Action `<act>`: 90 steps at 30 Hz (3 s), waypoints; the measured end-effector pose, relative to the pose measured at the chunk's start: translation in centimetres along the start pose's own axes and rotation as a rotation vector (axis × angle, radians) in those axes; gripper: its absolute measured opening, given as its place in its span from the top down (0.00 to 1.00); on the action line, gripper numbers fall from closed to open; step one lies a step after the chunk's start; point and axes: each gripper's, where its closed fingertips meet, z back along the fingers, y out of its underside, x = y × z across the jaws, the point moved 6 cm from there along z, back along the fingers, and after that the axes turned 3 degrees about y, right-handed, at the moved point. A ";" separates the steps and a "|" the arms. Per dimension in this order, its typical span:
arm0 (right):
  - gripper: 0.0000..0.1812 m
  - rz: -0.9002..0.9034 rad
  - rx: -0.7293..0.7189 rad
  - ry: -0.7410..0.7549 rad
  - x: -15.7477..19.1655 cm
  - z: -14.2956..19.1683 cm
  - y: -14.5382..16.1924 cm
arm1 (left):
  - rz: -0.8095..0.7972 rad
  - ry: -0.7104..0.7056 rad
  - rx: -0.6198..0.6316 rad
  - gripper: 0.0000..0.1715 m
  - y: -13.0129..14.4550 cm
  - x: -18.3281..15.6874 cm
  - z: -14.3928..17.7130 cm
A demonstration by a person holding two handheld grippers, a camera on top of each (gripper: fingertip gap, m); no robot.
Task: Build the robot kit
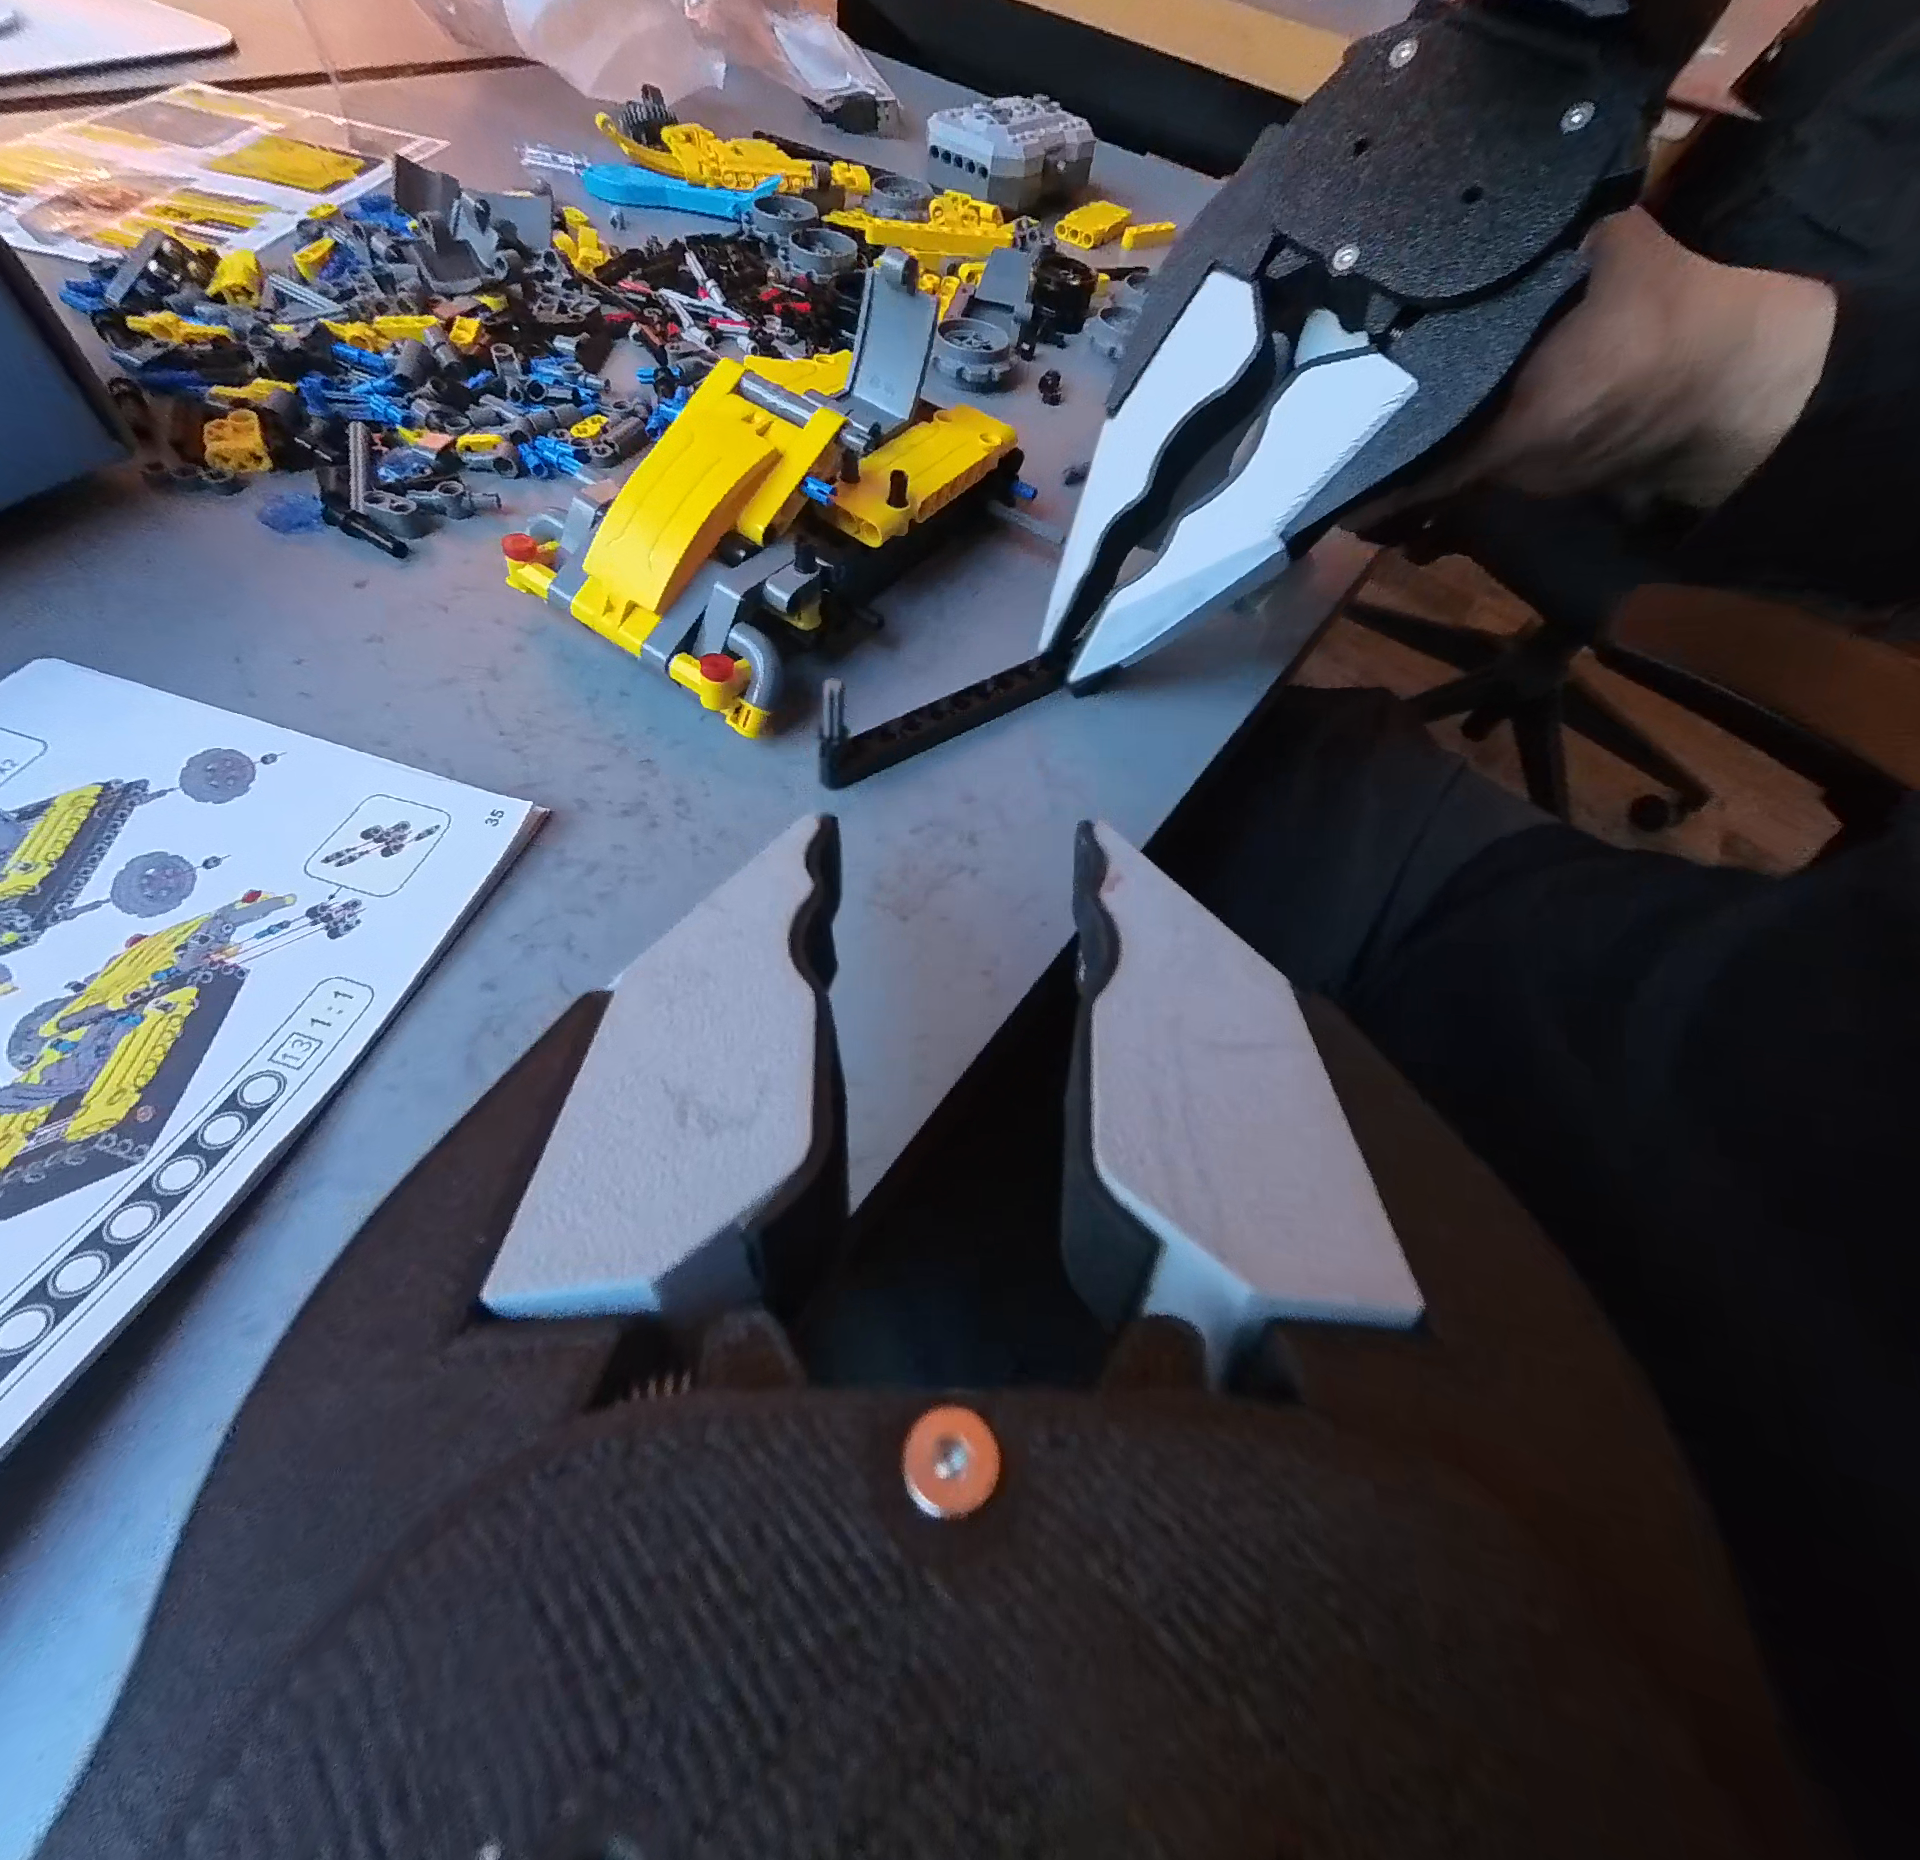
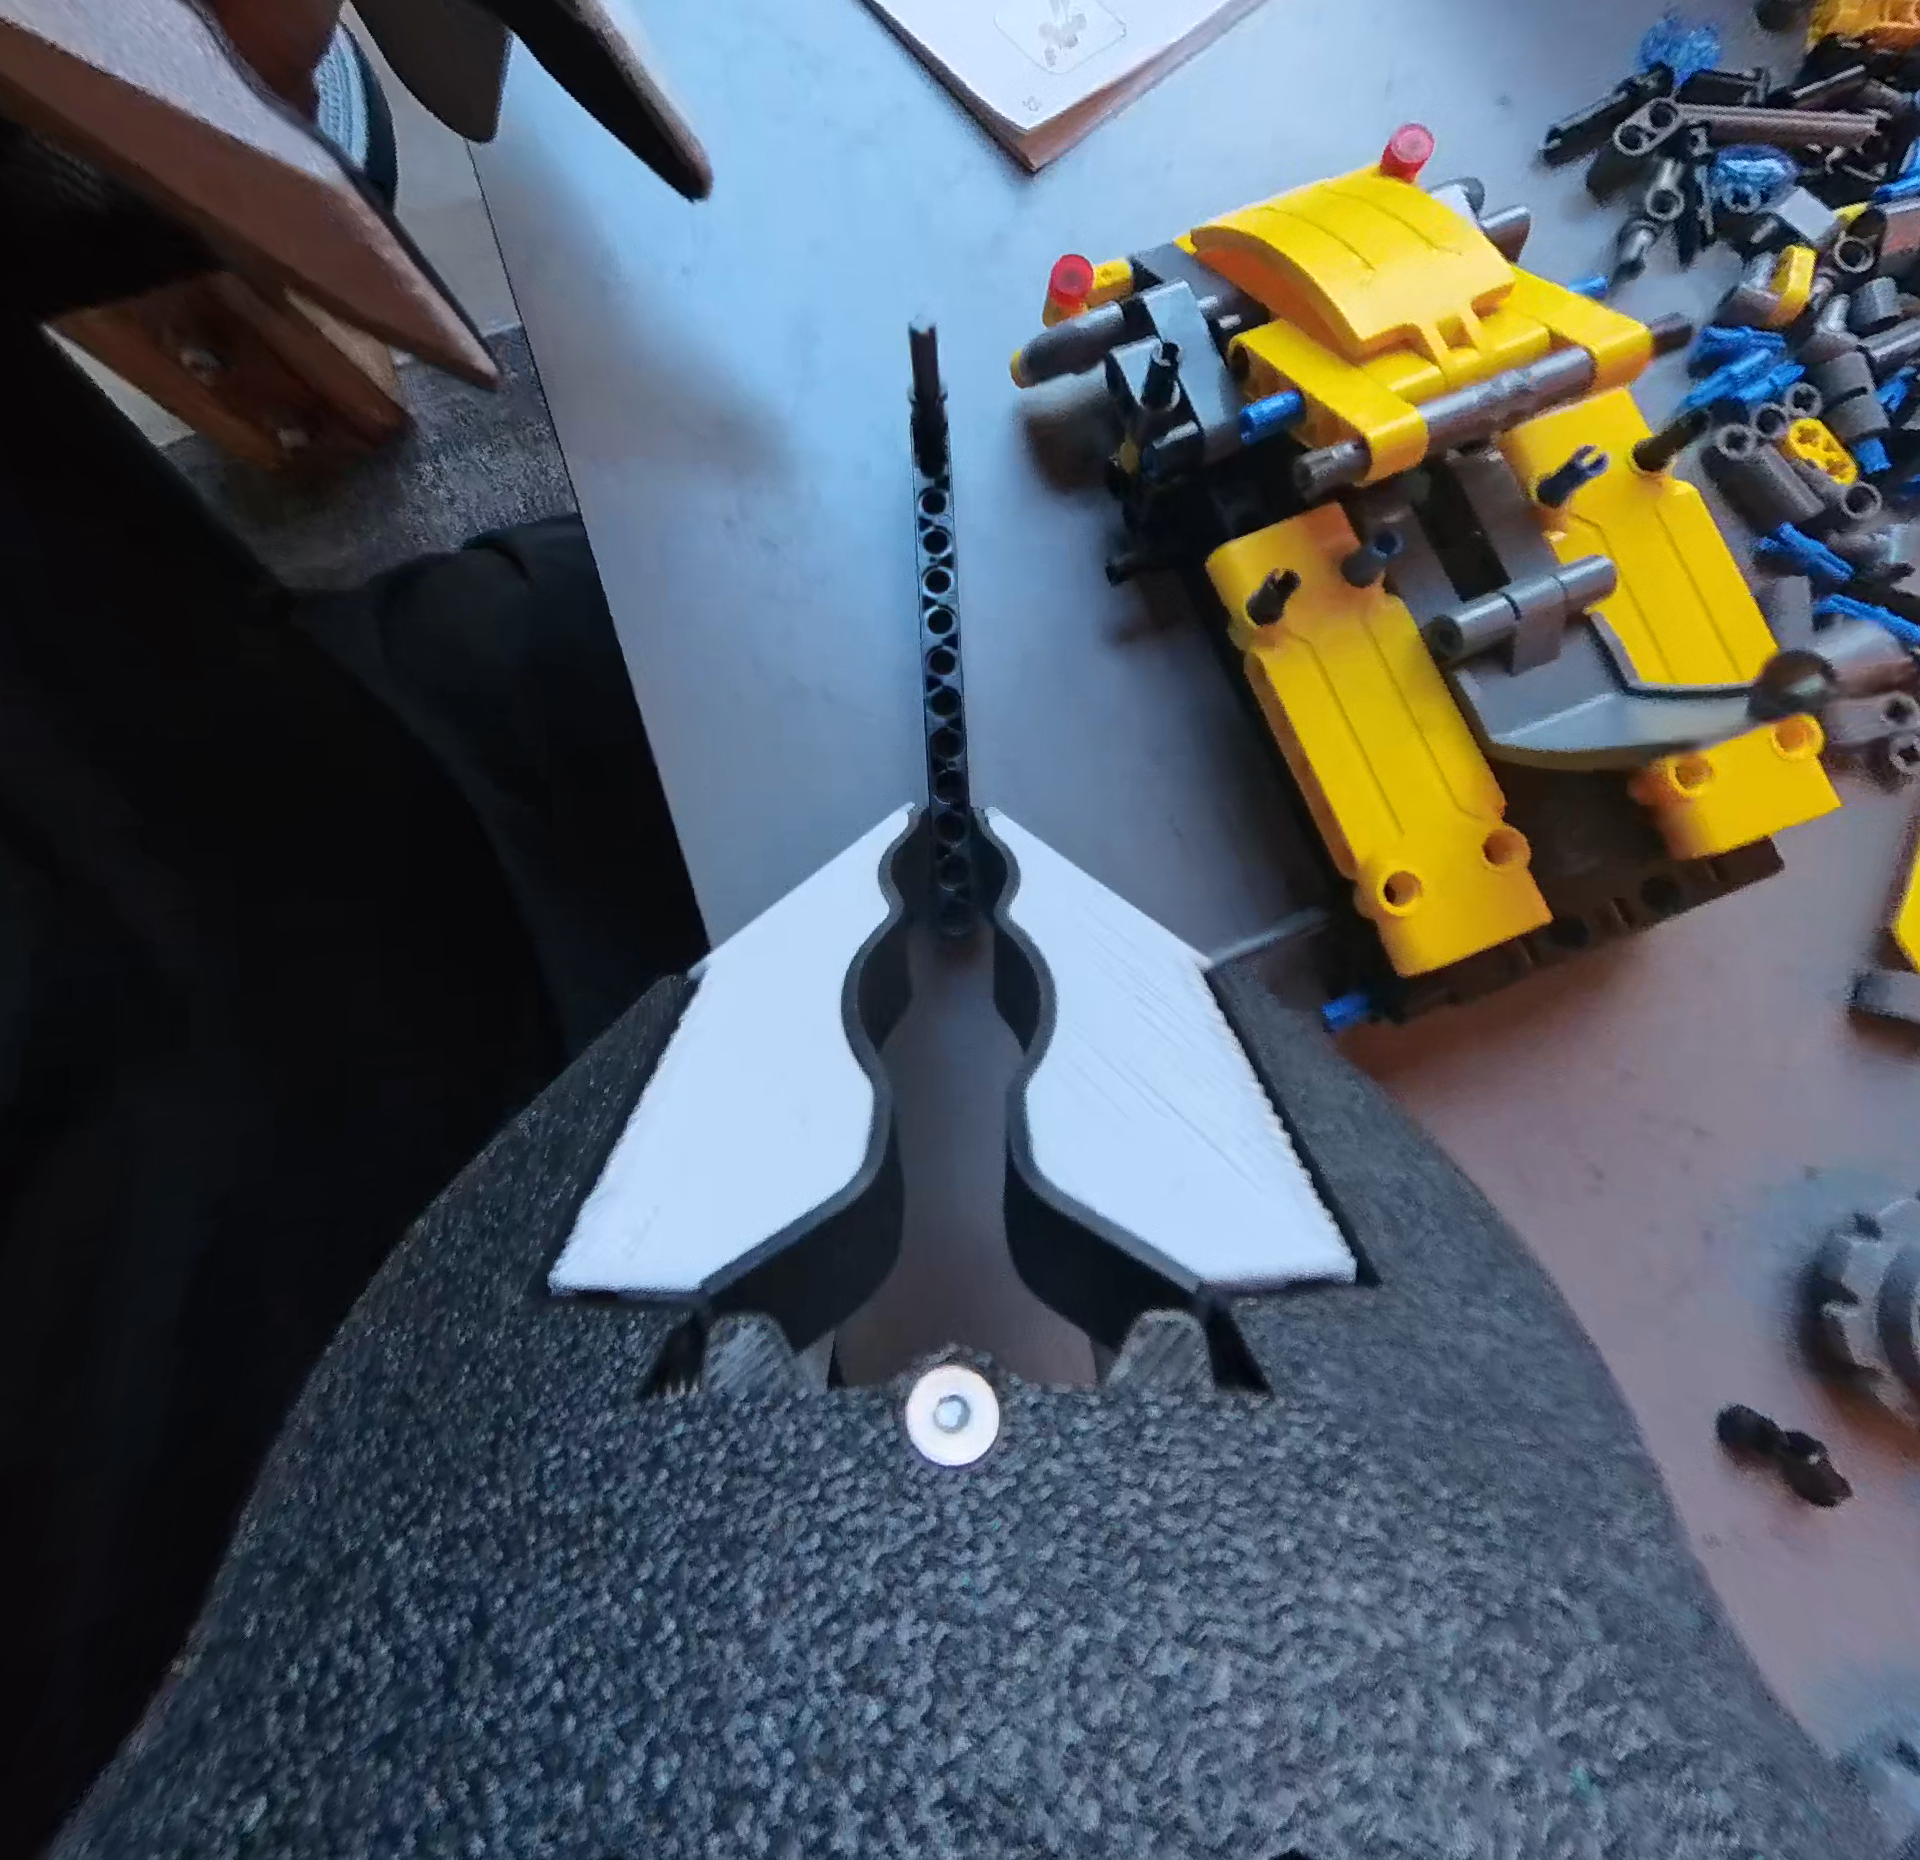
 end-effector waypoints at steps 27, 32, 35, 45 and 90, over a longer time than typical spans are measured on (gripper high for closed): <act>0.88 -0.092 -0.114 -0.124 -0.6 0.9 -2.9 | 0.256 0.246 -0.271 0.82 0.6 0.6 2.1; 0.88 -0.080 -0.168 0.002 0.3 2.3 -0.2 | 0.136 0.118 -0.138 0.80 2.6 -0.6 2.2; 0.88 -0.074 -0.206 0.131 0.3 2.6 0.9 | 0.141 0.097 -0.092 0.80 3.5 -1.3 2.6; 0.85 -0.043 -0.173 0.170 0.6 2.2 1.8 | 0.036 0.086 0.017 0.81 4.3 -3.3 1.2; 0.96 -0.020 0.014 0.087 -0.1 -0.2 -0.4 | 0.111 0.234 0.112 0.85 5.2 -2.7 2.8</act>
